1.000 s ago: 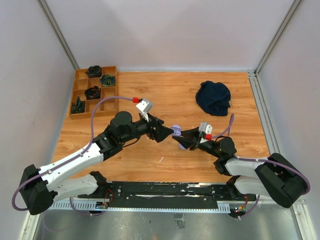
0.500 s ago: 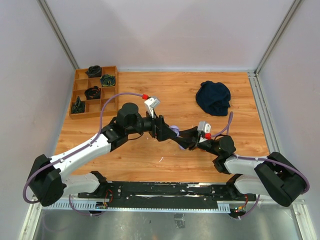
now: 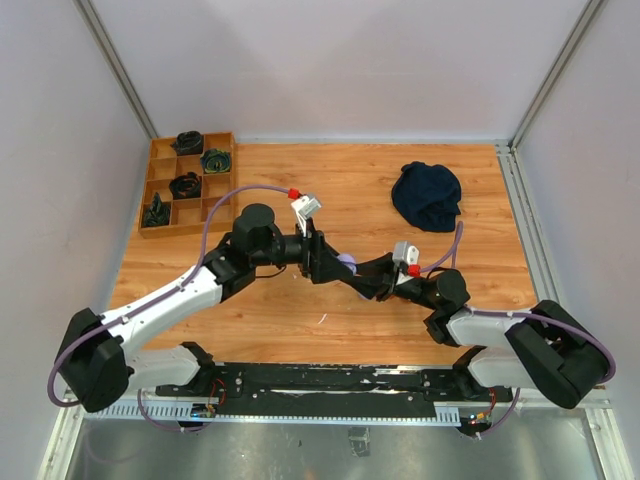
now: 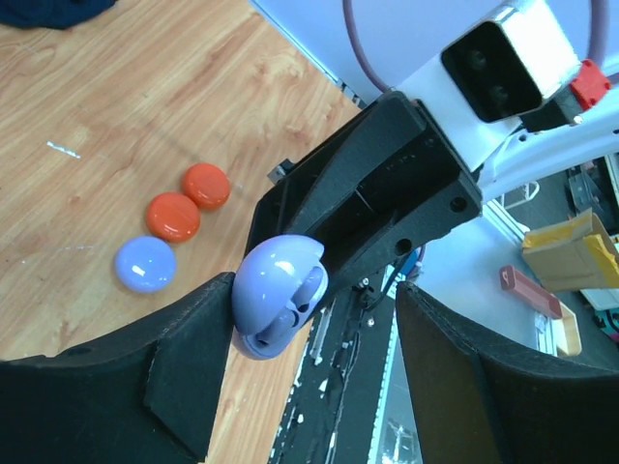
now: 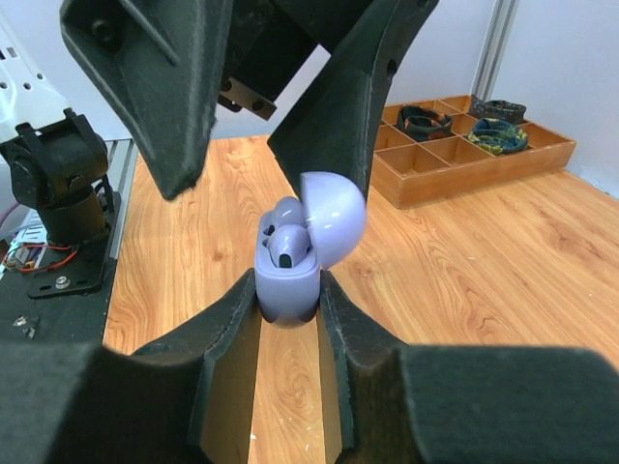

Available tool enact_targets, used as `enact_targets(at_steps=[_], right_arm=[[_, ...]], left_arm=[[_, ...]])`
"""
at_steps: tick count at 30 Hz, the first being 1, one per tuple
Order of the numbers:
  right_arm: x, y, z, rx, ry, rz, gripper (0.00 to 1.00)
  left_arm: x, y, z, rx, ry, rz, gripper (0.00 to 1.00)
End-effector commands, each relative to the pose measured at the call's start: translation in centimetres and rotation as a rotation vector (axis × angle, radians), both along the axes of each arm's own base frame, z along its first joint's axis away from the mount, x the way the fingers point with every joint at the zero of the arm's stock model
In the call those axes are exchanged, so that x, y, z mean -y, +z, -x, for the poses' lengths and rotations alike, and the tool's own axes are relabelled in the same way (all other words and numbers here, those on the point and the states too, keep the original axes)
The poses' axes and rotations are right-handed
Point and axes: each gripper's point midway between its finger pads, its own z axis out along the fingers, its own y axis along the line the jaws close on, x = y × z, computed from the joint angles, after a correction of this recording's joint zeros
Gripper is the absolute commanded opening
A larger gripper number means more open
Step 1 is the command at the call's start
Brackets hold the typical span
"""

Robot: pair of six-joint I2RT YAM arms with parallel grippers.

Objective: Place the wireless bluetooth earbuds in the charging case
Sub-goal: Close the charging case, then place the charging case at the center of the board.

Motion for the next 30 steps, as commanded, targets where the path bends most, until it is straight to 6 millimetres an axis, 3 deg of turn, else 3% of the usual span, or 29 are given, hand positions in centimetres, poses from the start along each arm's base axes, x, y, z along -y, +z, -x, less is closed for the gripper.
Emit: enact_targets(at_steps=[1,9,15,22,30], right_arm=[[0.1,1.2,-0.2,0.035,0.011,-0.028,0.05],[0.1,0.8,0.0,0.02,0.02,-0.021,0.05],[0.5,-0.4,-0.8,-0.051,-0.033,-0.005,0.05],[1.4,-3.6,-1.8,-0.266,-0.126,0.108,0.04],[3.3,-7.5,-2.5,-0.544,-0.264,0.36,0.04]], left_arm=[[-0.3,3.8,1.0,0.093,-0.047,0.108,0.69],[-1.3,4.4,1.1,0.12,-0.035,0.123,0.68],[-3.5,3.1,-2.1,0.114,0.174,0.022,0.73],[-10.5,0.1,-6.8,0.137,0.612,-0.251,0.82],[-17.7,-1.0,-7.5,0.223,0.901,-0.432,0.88]])
